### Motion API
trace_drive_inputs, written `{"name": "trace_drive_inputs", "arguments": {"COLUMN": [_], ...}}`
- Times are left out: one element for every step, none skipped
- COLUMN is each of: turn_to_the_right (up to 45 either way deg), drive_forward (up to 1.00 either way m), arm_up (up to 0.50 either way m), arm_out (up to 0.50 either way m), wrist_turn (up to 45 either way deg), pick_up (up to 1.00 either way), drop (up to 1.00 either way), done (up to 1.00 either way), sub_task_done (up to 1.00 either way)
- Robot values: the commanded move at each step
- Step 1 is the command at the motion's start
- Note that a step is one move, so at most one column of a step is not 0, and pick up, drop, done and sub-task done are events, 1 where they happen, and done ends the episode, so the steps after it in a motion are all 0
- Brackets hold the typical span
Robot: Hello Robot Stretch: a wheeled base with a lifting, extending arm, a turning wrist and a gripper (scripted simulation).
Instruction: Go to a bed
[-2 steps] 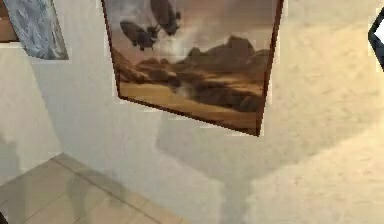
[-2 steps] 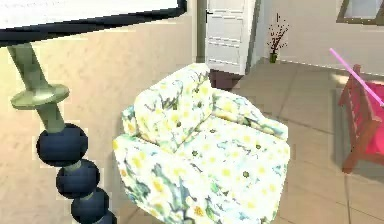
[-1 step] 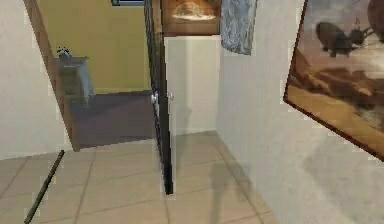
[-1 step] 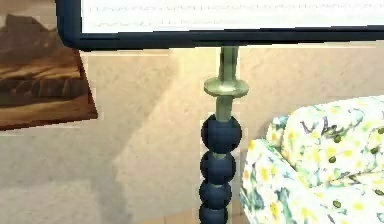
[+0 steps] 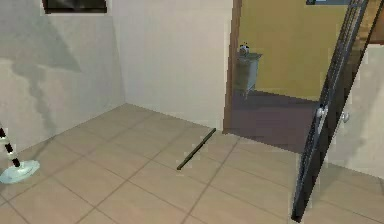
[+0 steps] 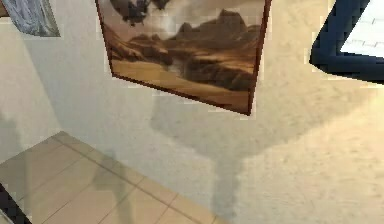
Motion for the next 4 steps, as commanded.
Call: {"name": "trace_drive_inputs", "arguments": {"turn_to_the_right": [-3.0,0.0,-45.0,-39.0], "drive_forward": [0.00,0.30,0.00,0.00], "arm_up": [0.00,0.00,0.00,0.00], "arm_out": [0.00,0.00,0.00,0.00], "wrist_turn": [0.0,0.0,0.0,0.0], "pick_up": [0.00,0.00,0.00,0.00], "drop": [0.00,0.00,0.00,0.00], "done": [0.00,0.00,0.00,0.00], "sub_task_done": [0.00,0.00,0.00,0.00]}}
